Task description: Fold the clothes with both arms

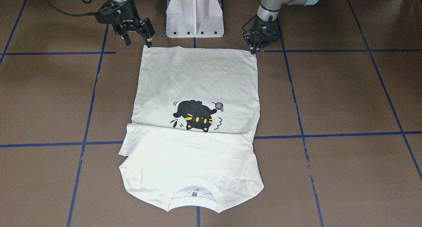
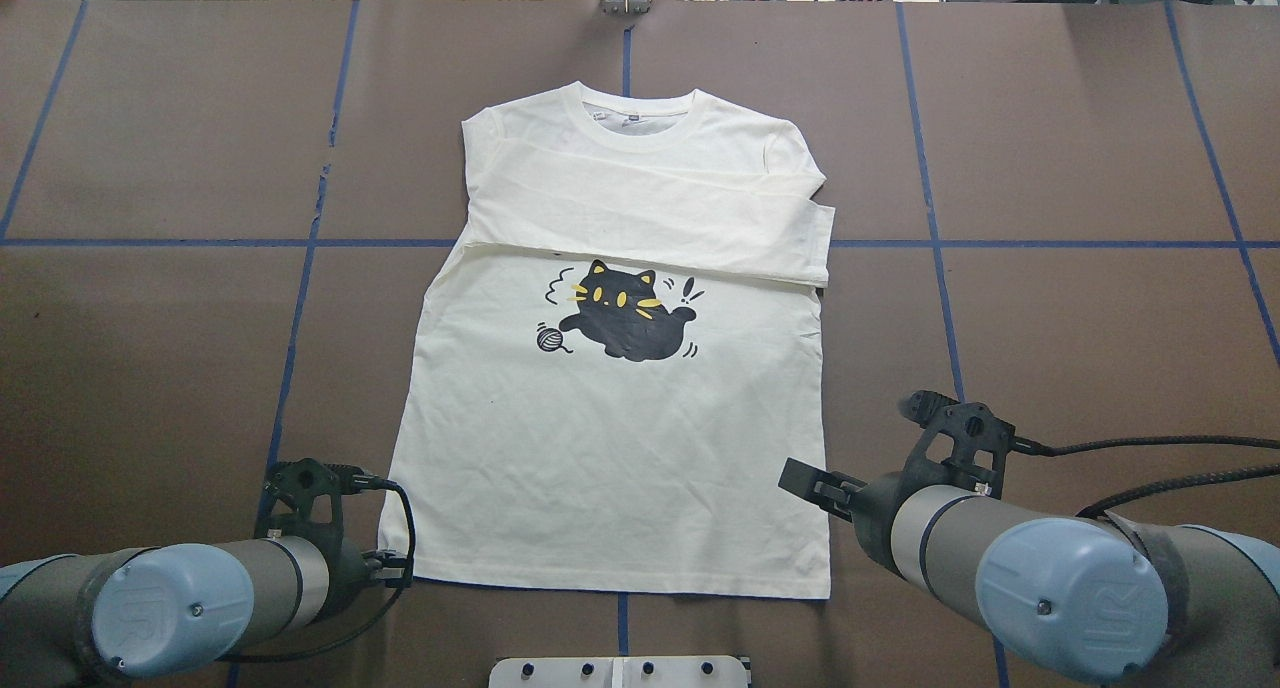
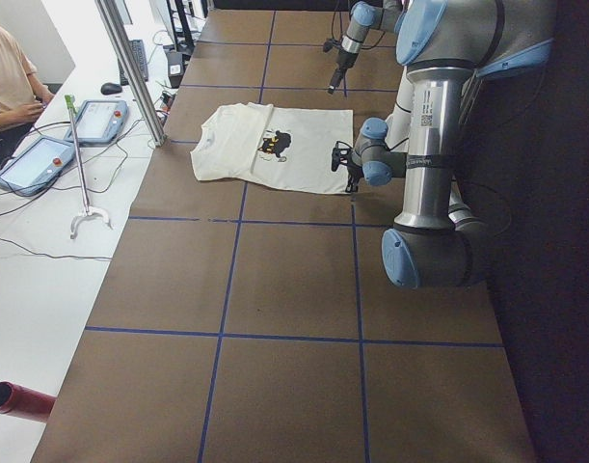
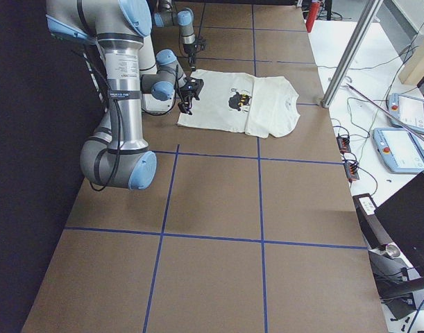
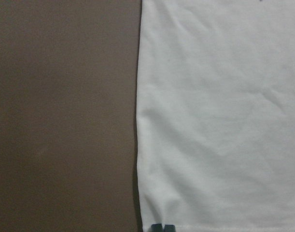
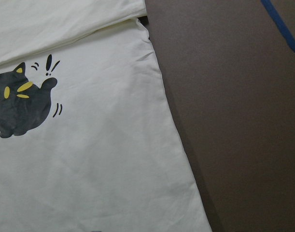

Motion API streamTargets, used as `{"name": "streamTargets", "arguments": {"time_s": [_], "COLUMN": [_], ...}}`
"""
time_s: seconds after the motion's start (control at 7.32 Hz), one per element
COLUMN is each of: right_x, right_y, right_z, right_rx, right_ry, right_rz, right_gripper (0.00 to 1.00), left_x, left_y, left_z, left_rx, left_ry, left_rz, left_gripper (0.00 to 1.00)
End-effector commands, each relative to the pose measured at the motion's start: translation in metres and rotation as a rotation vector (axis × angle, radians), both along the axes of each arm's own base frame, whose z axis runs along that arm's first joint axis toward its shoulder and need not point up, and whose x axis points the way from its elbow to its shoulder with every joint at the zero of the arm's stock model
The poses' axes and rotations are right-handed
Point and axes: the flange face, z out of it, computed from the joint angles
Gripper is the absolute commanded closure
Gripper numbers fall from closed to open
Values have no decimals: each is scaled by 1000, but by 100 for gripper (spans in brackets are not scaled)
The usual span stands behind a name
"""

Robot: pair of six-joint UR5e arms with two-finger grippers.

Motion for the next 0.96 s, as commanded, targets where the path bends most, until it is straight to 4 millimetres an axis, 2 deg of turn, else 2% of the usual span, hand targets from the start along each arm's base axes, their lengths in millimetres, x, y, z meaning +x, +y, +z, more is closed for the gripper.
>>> {"name": "streamTargets", "arguments": {"time_s": [0.0, 0.27, 0.41, 0.55, 0.68, 0.82], "right_x": [-8, -14, -19, -31, -44, -51], "right_y": [18, 28, 40, 55, 62, 67], "right_z": [5, 8, 11, 23, 42, 51], "right_rx": [-80, -66, -69, -77, -63, -61], "right_ry": [-17, 12, 29, 67, 105, 122], "right_rz": [27, 30, 10, 23, 37, 45], "right_gripper": [26, 25, 25, 25, 25, 30], "left_x": [0, -2, -2, -2, -2, -2], "left_y": [1, 0, 0, 0, 0, 0], "left_z": [-6, -9, -10, -10, -10, -10], "left_rx": [3, 5, 5, 5, 4, 3], "left_ry": [12, 18, 19, 19, 20, 20], "left_rz": [0, 0, 0, 0, 1, 2], "left_gripper": [100, 100, 100, 100, 100, 100]}}
